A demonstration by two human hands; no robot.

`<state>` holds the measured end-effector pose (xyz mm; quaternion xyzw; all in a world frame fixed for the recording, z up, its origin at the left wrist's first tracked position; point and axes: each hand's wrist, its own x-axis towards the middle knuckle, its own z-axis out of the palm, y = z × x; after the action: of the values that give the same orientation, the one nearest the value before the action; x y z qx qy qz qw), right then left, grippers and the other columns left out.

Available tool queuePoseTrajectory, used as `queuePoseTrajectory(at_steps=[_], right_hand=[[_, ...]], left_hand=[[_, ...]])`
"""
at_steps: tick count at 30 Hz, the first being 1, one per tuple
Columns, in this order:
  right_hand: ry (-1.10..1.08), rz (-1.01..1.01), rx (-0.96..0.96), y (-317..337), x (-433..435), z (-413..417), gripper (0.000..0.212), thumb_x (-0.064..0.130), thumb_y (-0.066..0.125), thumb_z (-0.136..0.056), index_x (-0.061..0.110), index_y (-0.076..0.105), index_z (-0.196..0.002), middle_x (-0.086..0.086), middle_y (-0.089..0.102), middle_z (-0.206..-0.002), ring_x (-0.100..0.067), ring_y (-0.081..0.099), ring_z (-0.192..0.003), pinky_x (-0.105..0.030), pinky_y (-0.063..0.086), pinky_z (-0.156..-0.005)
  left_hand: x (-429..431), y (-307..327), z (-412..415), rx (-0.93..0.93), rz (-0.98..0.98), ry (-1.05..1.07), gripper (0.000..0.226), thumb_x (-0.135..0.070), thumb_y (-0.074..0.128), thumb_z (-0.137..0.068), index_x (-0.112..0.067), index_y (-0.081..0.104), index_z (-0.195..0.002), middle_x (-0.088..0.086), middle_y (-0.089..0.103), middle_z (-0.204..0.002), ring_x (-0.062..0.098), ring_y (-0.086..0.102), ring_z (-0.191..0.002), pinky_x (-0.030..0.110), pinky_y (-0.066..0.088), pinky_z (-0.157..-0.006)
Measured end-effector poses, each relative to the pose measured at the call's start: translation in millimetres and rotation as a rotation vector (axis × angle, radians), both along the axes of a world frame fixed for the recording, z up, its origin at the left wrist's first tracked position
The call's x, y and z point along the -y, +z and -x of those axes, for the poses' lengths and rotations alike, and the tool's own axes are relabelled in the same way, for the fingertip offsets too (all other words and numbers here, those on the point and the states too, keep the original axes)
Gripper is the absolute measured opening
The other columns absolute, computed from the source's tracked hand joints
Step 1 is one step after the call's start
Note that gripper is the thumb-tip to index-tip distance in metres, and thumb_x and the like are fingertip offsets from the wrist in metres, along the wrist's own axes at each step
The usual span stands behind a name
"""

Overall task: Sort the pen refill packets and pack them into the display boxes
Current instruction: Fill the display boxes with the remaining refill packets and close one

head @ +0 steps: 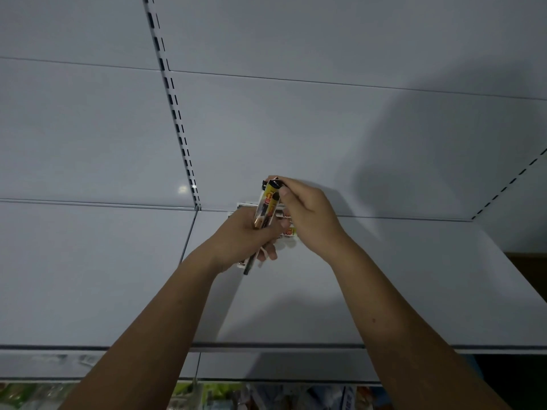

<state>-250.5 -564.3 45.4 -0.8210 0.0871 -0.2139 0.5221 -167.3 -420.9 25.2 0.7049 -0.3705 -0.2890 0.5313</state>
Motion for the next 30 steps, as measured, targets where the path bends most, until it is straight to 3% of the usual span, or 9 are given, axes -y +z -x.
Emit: queuePoseTrajectory(at_steps=[3, 5, 9, 12, 15, 20, 30], right_hand=[[0.005, -0.069, -0.026, -3, 2, -3, 0.032, 0.017, 0.044, -0.111, 0.021, 0.065, -0.136, 0.008, 0.072, -0.121, -0.003, 0.067, -0.111, -0.022, 0.053, -0.097], [-0.026, -0.132, -0.031, -6, 7, -5, 0.029, 0.022, 0.046, -0.111, 0.026, 0.065, -0.133, 0.013, 0.071, -0.121, -0.001, 0.068, -0.107, -0.024, 0.054, -0.095], [-0.137, 0.019, -0.093, -24, 27, -7, 0.023, 0.027, 0.052, -0.108, 0.022, 0.072, -0.117, 0.009, 0.073, -0.114, -0.009, 0.068, -0.106, -0.031, 0.053, -0.094], [-0.138, 0.342, -0.26, -43, 38, -7, 0.025, 0.026, 0.067, -0.099, 0.023, 0.07, -0.123, 0.005, 0.068, -0.118, -0.017, 0.06, -0.115, -0.042, 0.05, -0.103], [-0.139, 0.547, -0.356, -53, 37, -13, 0.039, 0.031, 0.07, -0.096, 0.024, 0.065, -0.134, 0.0, 0.064, -0.126, -0.025, 0.05, -0.124, -0.047, 0.042, -0.107], [-0.168, 0.681, -0.436, -61, 35, -31, 0.038, 0.037, 0.064, -0.099, 0.026, 0.064, -0.135, -0.002, 0.061, -0.129, -0.028, 0.048, -0.126, -0.045, 0.031, -0.113], [-0.105, 0.746, -0.415, -67, 37, -32, 0.023, 0.03, 0.055, -0.104, 0.023, 0.074, -0.114, 0.0, 0.058, -0.103, -0.025, 0.053, -0.106, -0.041, 0.035, -0.094]], left_hand=[[-1, -4, -3, 0.054, 0.002, 0.067, 0.028, -0.03, 0.066, -0.103, -0.014, 0.064, -0.08, -0.004, 0.061, -0.057, 0.017, 0.052, -0.047, 0.029, 0.045, -0.049], [-4, -8, -6, 0.057, 0.013, 0.087, 0.03, -0.035, 0.061, -0.105, -0.02, 0.065, -0.079, -0.001, 0.052, -0.058, 0.015, 0.043, -0.049, 0.028, 0.038, -0.049], [-13, -7, -9, -0.097, 0.052, 0.164, 0.04, -0.039, 0.049, -0.109, -0.043, 0.068, -0.074, -0.013, 0.047, -0.056, 0.009, 0.038, -0.051, 0.028, 0.037, -0.053], [-25, -11, -17, -0.193, 0.072, 0.221, 0.03, -0.045, 0.045, -0.109, -0.024, 0.064, -0.096, -0.014, 0.047, -0.06, 0.014, 0.043, -0.058, 0.033, 0.045, -0.06], [-33, -18, -26, -0.155, 0.088, 0.315, 0.037, -0.047, 0.046, -0.109, -0.012, 0.058, -0.104, -0.011, 0.042, -0.064, 0.013, 0.039, -0.058, 0.031, 0.034, -0.056], [-39, -22, -32, -0.185, 0.106, 0.424, 0.039, -0.043, 0.047, -0.109, -0.006, 0.061, -0.109, -0.001, 0.05, -0.072, 0.012, 0.038, -0.054, 0.03, 0.03, -0.053], [-43, -24, -31, -0.19, 0.086, 0.447, 0.035, -0.042, 0.048, -0.109, -0.013, 0.066, -0.102, 0.0, 0.053, -0.072, 0.01, 0.042, -0.052, 0.028, 0.033, -0.052]])
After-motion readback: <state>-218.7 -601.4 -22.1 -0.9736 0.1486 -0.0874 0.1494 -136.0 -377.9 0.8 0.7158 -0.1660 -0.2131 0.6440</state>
